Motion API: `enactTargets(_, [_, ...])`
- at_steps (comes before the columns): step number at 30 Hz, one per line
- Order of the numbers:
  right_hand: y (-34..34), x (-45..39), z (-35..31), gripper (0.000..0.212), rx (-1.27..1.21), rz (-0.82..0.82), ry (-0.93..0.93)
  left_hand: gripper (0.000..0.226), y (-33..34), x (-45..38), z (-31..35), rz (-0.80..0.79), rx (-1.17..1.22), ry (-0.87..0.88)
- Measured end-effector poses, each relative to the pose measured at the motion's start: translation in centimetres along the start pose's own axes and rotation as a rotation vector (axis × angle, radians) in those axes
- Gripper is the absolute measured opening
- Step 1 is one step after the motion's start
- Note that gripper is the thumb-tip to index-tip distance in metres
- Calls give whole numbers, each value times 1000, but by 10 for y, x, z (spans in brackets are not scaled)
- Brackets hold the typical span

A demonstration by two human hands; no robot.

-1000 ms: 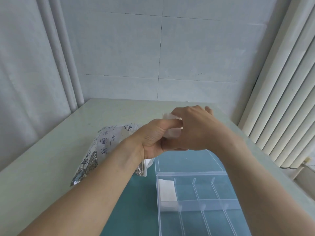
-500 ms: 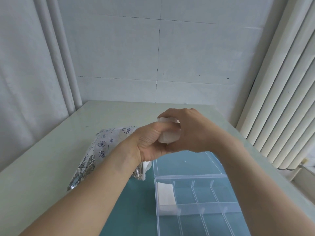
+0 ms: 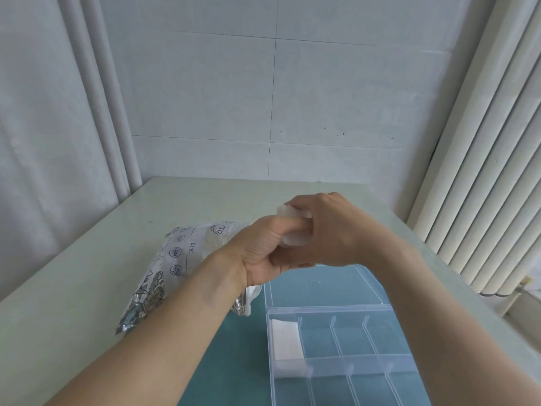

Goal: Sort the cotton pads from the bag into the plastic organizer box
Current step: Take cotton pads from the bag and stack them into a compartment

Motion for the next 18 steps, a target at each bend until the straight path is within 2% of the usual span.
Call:
enactTargets(5, [4, -2, -7, 55, -1, 8, -68, 26, -4, -2, -3, 20, 63, -41])
enactTargets(8, [6, -3, -6, 56, -8, 1, -77, 16, -8, -5, -3, 98, 85, -23])
enactTargets(11, [4, -3, -6, 62, -18, 0, -102, 12, -4, -4, -4, 36, 55, -43])
enactTargets(14, [3, -2, -13, 71, -5, -11, -128, 16, 3, 1, -6, -63, -47, -94])
enactTargets(18, [2, -3, -12, 66, 39, 11, -115, 17, -2, -1, -5, -25, -107, -52])
Point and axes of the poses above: each hand's wrist, its own x-axis away from the middle knuckle, its own y-axis out of the palm, z = x × y, the point moved 7 cm from there along -x, towards the middle knuckle, and after that the axes turned 11 degrees about -y, right-handed, at the moved point
